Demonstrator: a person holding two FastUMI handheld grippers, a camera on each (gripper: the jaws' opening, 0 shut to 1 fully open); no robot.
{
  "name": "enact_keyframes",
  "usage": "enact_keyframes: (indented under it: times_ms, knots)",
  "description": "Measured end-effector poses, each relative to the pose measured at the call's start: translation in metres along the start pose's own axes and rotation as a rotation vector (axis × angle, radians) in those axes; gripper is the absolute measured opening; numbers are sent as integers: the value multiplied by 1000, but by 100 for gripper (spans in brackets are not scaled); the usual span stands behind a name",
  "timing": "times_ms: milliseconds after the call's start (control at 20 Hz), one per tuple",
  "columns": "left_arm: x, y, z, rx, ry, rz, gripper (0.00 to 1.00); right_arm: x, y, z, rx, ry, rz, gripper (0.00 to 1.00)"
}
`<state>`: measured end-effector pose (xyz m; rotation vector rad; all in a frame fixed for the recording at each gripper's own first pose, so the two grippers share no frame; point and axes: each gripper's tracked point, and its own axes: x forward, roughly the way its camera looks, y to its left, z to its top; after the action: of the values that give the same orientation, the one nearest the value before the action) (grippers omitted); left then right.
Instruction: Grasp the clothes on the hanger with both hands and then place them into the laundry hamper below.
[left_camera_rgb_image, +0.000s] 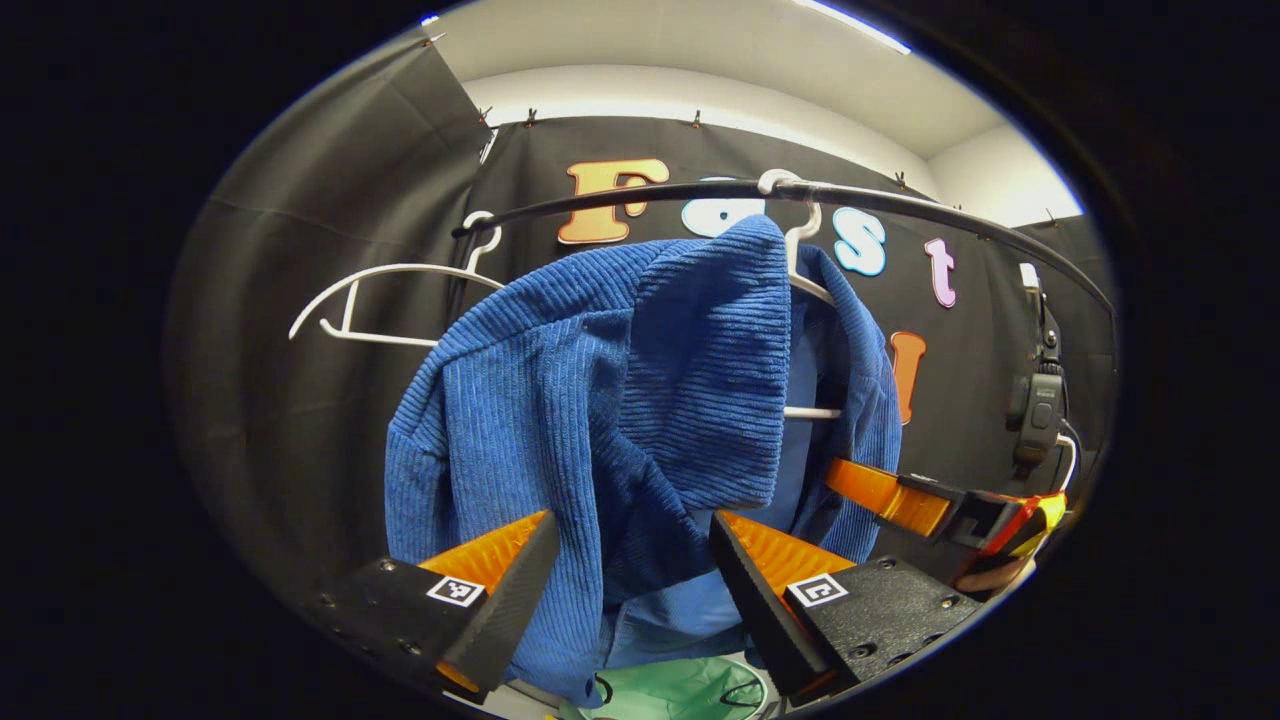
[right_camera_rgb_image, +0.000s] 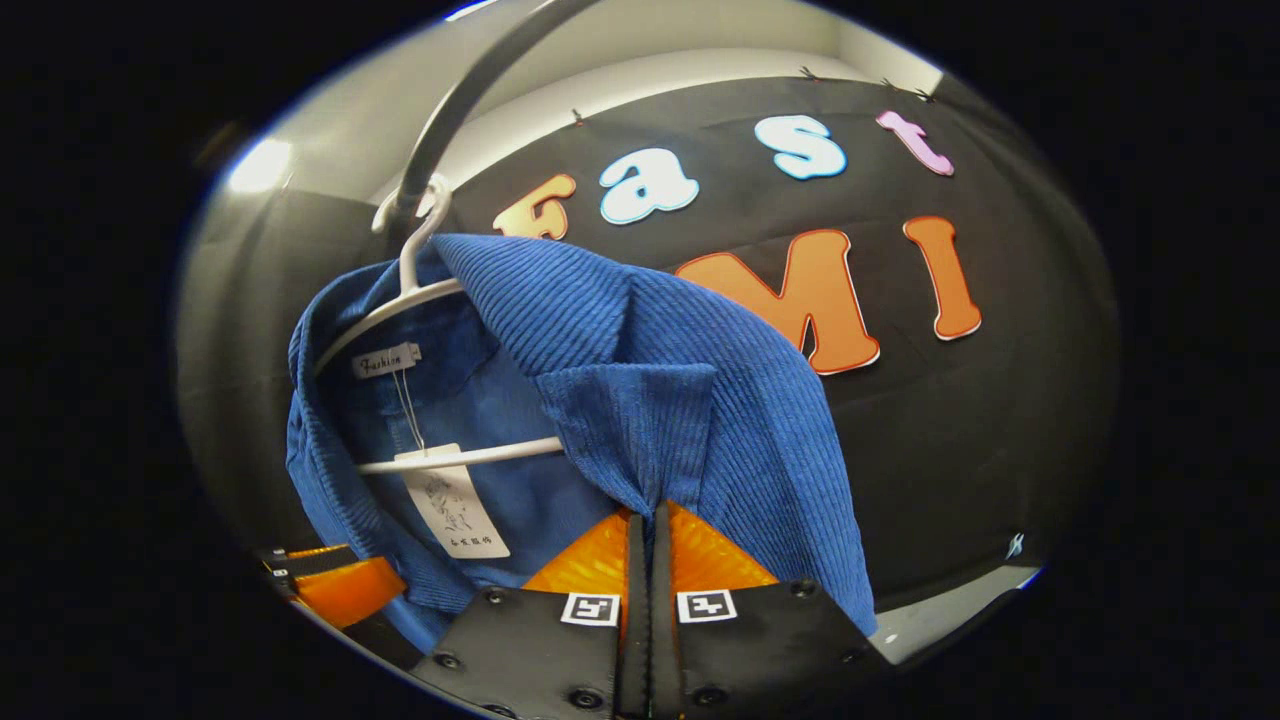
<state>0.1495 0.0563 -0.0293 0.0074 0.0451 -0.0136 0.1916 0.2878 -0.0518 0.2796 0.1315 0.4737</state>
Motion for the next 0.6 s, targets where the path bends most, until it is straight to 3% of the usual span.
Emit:
enact_keyframes:
  times_ms: [250,350,500,600]
  knots:
    - [16,2,-1,-13,7,-3,95,-8,5,3,64,12,100,8]
    - [19,2,-1,-50,13,-12,84,-12,7,4,105,22,141,8]
    - [20,30,-2,-31,27,79,34,-11,1,10,219,24,191,8]
    - [18,20,-4,-72,32,25,0,-13,-6,15,293,25,217,8]
